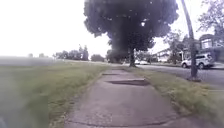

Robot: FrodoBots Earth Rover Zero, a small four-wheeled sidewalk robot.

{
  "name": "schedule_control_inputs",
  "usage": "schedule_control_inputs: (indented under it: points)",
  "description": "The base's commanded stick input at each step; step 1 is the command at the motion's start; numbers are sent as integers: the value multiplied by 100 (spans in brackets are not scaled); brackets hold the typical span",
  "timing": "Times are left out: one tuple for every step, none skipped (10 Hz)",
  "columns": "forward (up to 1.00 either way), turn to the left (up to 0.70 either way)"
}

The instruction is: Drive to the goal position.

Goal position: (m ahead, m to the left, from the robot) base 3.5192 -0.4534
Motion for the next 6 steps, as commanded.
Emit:
schedule_control_inputs:
  points:
    - [70, 0]
    - [70, 0]
    - [70, 0]
    - [70, 0]
    - [70, 0]
    - [70, 0]
